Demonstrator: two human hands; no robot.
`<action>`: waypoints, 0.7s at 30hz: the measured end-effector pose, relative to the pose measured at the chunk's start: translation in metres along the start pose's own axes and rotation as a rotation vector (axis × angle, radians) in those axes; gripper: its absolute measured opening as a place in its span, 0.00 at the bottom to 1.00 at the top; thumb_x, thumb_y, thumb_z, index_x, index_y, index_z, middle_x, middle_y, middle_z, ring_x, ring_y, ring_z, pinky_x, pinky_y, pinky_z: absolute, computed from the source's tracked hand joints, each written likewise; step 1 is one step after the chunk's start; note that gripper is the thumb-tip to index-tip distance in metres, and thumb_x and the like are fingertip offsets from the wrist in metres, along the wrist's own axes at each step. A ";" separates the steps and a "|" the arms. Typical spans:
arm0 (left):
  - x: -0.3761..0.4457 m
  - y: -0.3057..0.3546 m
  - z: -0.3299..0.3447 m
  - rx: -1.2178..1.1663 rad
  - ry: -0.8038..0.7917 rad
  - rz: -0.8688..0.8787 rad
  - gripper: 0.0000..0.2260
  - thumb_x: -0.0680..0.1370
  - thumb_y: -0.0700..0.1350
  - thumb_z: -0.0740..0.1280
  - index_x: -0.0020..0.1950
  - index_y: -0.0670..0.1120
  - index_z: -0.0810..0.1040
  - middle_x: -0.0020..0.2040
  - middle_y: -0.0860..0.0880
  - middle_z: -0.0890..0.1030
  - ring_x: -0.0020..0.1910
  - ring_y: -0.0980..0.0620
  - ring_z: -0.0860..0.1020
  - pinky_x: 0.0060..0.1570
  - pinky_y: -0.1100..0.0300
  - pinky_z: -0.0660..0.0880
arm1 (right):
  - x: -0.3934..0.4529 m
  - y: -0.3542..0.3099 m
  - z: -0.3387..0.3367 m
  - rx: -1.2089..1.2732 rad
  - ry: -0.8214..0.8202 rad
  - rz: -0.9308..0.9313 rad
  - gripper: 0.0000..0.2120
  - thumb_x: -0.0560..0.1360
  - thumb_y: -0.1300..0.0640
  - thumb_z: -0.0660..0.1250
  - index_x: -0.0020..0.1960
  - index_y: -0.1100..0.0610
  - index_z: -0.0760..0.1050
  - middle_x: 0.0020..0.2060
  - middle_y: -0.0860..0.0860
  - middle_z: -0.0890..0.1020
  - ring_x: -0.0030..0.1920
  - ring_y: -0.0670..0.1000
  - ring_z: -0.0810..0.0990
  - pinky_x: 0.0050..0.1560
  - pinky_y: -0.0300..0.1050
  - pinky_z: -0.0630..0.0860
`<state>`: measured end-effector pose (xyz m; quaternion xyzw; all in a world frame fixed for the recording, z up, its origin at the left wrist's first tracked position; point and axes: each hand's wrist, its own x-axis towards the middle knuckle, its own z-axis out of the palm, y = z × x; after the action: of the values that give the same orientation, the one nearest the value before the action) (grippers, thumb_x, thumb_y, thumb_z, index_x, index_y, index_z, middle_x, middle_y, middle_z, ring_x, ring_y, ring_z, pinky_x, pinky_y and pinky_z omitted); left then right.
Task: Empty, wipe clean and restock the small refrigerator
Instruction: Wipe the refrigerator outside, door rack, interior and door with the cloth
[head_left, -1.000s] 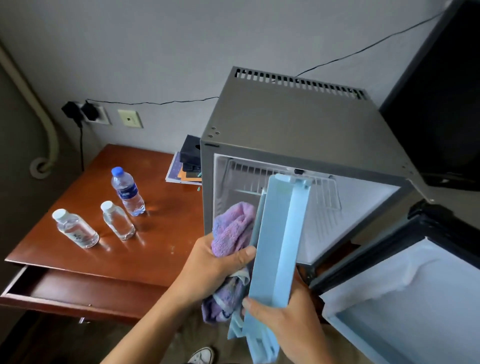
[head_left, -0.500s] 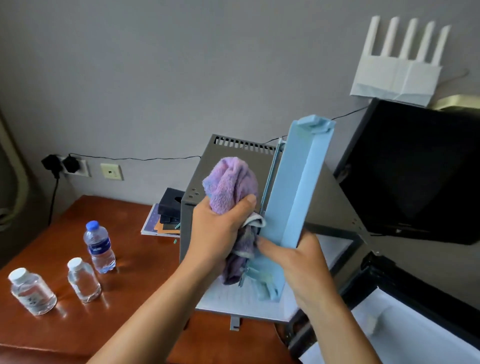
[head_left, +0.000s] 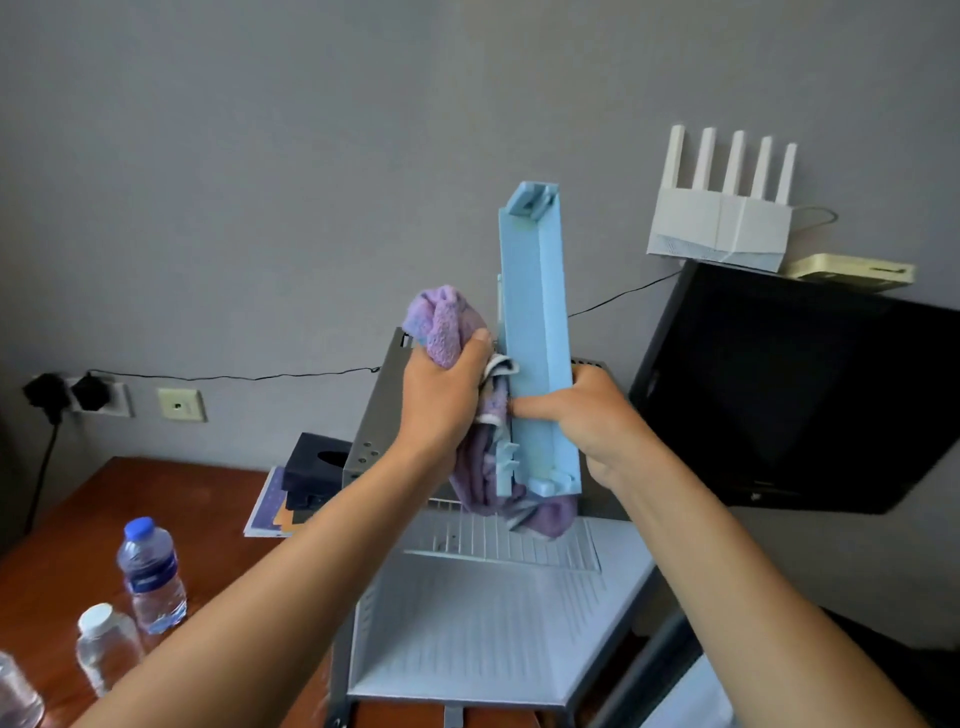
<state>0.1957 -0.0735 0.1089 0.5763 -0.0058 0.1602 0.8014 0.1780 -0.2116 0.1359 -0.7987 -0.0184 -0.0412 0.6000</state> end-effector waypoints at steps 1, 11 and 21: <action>0.005 -0.002 -0.004 -0.008 0.003 -0.020 0.10 0.78 0.50 0.71 0.49 0.43 0.84 0.47 0.42 0.86 0.45 0.46 0.85 0.54 0.39 0.81 | 0.006 0.001 -0.002 -0.002 0.001 0.025 0.14 0.67 0.67 0.79 0.51 0.60 0.84 0.44 0.55 0.88 0.46 0.57 0.88 0.52 0.55 0.84; 0.047 -0.033 -0.058 0.026 0.106 -0.195 0.06 0.77 0.46 0.71 0.43 0.45 0.81 0.39 0.46 0.82 0.40 0.47 0.81 0.44 0.50 0.79 | 0.064 0.021 -0.018 -0.296 0.036 0.311 0.20 0.63 0.65 0.83 0.51 0.63 0.78 0.47 0.58 0.85 0.48 0.59 0.85 0.54 0.55 0.83; 0.052 -0.040 -0.067 0.028 -0.024 -0.156 0.15 0.77 0.50 0.70 0.49 0.36 0.79 0.39 0.45 0.80 0.39 0.49 0.80 0.42 0.51 0.77 | 0.101 0.020 -0.026 -0.796 -0.030 0.468 0.28 0.69 0.63 0.80 0.64 0.67 0.73 0.54 0.59 0.81 0.51 0.61 0.82 0.53 0.52 0.80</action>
<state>0.2433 -0.0103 0.0601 0.5879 0.0318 0.0906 0.8032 0.2786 -0.2443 0.1331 -0.9501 0.1711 0.1033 0.2394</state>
